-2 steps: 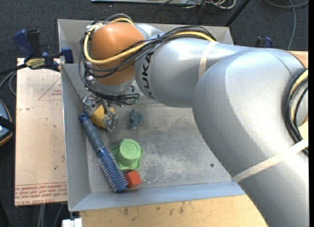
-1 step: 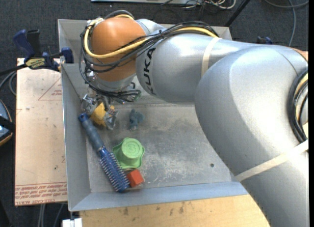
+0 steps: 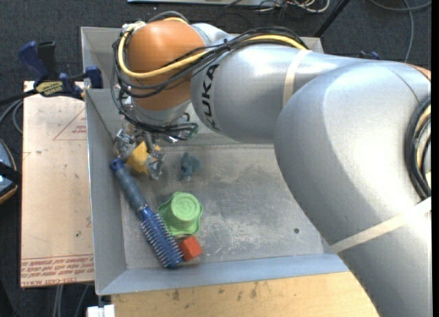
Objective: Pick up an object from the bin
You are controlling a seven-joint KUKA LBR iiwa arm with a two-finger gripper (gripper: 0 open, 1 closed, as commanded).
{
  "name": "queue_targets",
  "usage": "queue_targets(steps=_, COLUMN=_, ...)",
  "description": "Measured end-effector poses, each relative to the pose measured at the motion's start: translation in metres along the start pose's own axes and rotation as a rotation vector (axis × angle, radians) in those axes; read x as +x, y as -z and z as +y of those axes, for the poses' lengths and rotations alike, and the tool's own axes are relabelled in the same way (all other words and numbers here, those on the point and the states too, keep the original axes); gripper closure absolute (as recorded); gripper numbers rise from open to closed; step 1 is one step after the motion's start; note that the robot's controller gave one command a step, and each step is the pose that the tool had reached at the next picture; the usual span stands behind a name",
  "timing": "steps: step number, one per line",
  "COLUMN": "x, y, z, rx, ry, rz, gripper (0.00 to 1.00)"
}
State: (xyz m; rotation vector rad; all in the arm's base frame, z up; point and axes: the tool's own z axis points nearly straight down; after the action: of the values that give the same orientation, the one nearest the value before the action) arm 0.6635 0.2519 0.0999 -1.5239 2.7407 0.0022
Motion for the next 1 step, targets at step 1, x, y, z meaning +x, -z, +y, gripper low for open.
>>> queue_targets(steps=1, x=-0.0008, y=0.0086, z=-0.0009, rx=0.000, ry=-0.003, rz=-0.001, gripper=1.00)
